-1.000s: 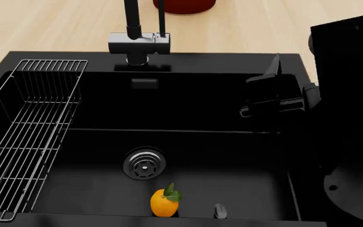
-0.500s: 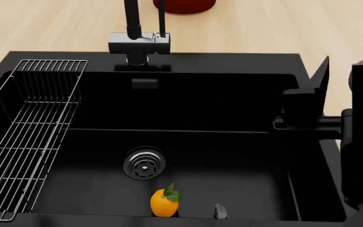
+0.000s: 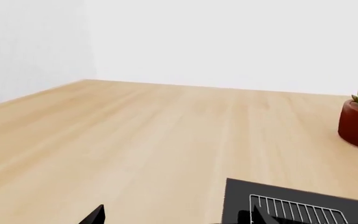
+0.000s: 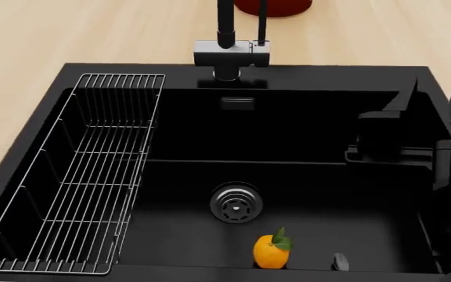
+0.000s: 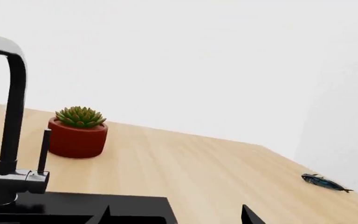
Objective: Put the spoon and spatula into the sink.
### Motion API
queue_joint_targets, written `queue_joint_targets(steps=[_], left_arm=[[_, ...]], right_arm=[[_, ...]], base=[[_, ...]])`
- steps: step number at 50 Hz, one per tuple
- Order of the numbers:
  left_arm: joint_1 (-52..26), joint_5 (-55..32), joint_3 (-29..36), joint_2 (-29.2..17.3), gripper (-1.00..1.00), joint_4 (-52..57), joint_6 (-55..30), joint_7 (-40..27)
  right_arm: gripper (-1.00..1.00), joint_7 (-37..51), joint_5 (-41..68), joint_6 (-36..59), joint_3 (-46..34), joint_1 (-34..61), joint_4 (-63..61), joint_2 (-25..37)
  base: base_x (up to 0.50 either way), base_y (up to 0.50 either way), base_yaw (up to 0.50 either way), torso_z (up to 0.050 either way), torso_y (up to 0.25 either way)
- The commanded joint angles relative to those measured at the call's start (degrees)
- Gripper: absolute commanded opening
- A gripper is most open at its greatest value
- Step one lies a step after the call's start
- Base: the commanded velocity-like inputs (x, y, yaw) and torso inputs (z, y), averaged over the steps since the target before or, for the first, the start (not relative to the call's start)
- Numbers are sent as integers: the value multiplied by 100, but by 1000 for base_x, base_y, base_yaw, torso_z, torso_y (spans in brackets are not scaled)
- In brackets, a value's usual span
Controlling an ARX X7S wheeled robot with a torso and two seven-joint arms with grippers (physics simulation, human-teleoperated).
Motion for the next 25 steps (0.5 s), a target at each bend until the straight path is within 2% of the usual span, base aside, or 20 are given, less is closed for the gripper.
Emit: queue_joint_targets(steps=[1,14,18,25], left_arm=[[-17,-5,56,6,100,-19,10,-7],[-18,-34,57,6,100,28,-40,-34],[-15,-42,49,4,100,19,-36,-39],[-38,-57,58,12,100,-10,-23,-39]], right_arm=[[100,23,35,-96,75,-103,-26,6],[100,-46,4,-232,123,-174,-27,8],[100,-81,-2,-249,97,-184,-18,-8],[100,-180,9,-275,40,-122,-6,-41]], base=[[-16,484,0,0,0],[0,15,0,0,0],[0,498,0,0,0],[0,45,0,0,0]])
